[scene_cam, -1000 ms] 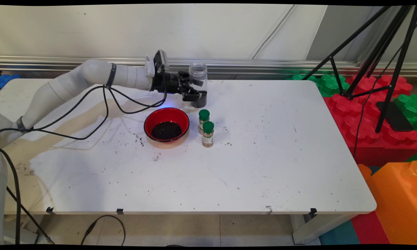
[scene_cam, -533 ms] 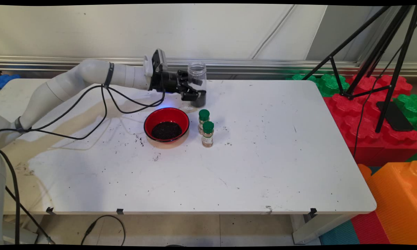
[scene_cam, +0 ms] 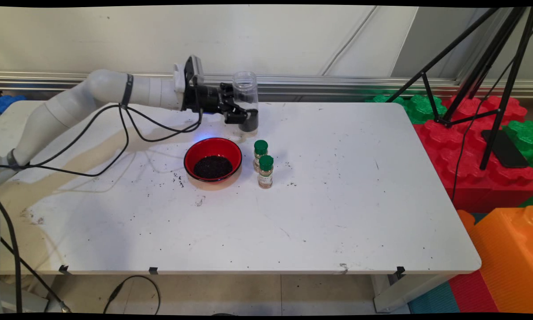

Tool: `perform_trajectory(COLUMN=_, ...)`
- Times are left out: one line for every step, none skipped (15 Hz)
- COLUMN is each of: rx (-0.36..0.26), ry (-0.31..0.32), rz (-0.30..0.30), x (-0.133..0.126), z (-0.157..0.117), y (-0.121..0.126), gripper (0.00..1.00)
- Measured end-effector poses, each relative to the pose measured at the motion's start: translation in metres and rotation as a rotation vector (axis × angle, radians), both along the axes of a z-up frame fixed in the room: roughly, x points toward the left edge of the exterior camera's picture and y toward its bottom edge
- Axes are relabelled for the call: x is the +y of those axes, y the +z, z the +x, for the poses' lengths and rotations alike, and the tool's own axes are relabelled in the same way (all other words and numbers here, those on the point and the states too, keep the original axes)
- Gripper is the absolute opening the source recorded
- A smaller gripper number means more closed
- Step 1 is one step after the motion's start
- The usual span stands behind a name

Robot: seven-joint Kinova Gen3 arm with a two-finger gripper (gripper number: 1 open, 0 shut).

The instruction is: Pour the black seasoning powder in the red bowl

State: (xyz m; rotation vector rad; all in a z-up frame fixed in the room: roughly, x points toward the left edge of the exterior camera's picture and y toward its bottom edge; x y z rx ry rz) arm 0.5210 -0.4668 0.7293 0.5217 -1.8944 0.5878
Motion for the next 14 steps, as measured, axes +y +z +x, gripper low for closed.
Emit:
perform_trajectory(rx=0.0, ry=0.001, rz=-0.005, x=0.003, z=0.003, y=0.004, gripper=0.0)
perform_trajectory(rx=-0.001, ry=-0.001, rz=-0.011, x=0.006, z=0.005, y=0.008, gripper=0.0)
perform_trajectory(rx=-0.004, ry=-0.004, rz=-0.017, x=0.009, z=0.008, y=0.011, gripper=0.0)
perform_trajectory(rx=-0.006, ry=-0.005, rz=-0.022, x=0.011, z=0.009, y=0.013, gripper=0.0)
perform_trajectory(rx=-0.01, ry=-0.01, rz=-0.029, x=0.014, z=0.012, y=0.016, gripper=0.0)
perform_trajectory(rx=-0.013, ry=-0.014, rz=-0.035, x=0.017, z=0.013, y=0.018, gripper=0.0)
perform_trajectory(rx=-0.018, ry=-0.02, rz=-0.045, x=0.02, z=0.015, y=0.021, gripper=0.0)
perform_trajectory(rx=-0.022, ry=-0.025, rz=-0.05, x=0.022, z=0.016, y=0.022, gripper=0.0)
perform_trajectory(rx=-0.029, ry=-0.031, rz=-0.059, x=0.026, z=0.018, y=0.025, gripper=0.0)
perform_trajectory(rx=-0.038, ry=-0.039, rz=-0.069, x=0.03, z=0.021, y=0.027, gripper=0.0)
perform_trajectory(rx=-0.045, ry=-0.044, rz=-0.078, x=0.033, z=0.023, y=0.029, gripper=0.0)
perform_trajectory(rx=-0.049, ry=-0.048, rz=-0.084, x=0.035, z=0.024, y=0.03, gripper=0.0)
perform_trajectory(rx=-0.058, ry=-0.053, rz=-0.094, x=0.039, z=0.026, y=0.032, gripper=0.0)
perform_trajectory(rx=-0.068, ry=-0.057, rz=-0.105, x=0.041, z=0.028, y=0.033, gripper=0.0)
